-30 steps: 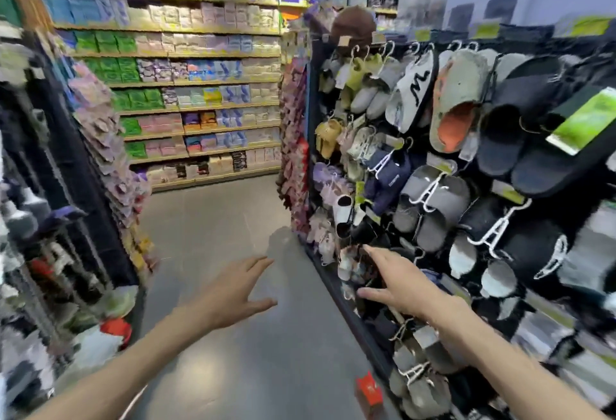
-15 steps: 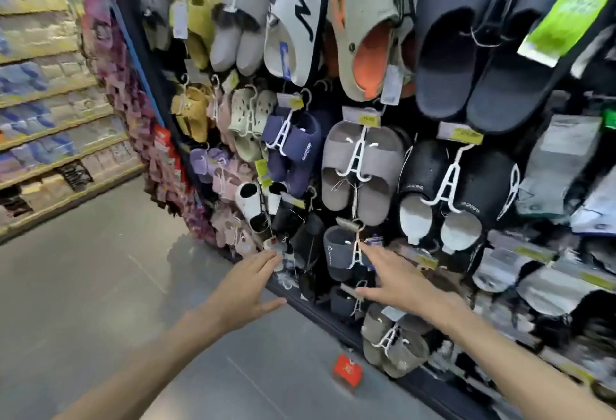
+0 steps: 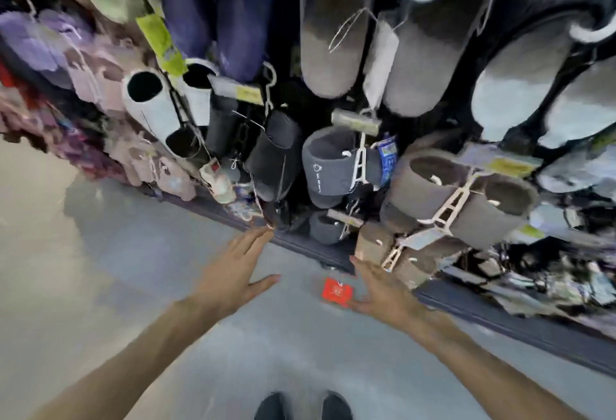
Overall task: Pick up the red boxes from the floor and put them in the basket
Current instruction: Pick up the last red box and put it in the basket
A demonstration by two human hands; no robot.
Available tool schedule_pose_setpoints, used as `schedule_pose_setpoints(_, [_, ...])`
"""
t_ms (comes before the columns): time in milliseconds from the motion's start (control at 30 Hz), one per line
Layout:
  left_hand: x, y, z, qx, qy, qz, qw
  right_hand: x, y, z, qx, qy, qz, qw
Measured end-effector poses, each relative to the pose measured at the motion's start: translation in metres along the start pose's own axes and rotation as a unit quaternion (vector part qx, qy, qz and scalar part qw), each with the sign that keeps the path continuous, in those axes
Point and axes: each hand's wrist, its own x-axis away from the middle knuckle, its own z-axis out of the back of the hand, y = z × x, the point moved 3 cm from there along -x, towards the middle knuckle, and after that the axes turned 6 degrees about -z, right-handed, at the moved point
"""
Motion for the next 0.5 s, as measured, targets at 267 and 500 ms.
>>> schedule_pose_setpoints(267, [0.008, -0.132, -0.205, 0.023, -0.013, 0.018, 1.000, -0.124, 0.084, -0.215, -0.007, -0.052, -0.079, 0.996])
schedule_pose_setpoints(500, [0.031, -0.208, -0.342, 0.043, -0.042, 0.032, 0.998, -0.215, 0.157, -0.350, 0.055, -0.045, -0.097, 0.993])
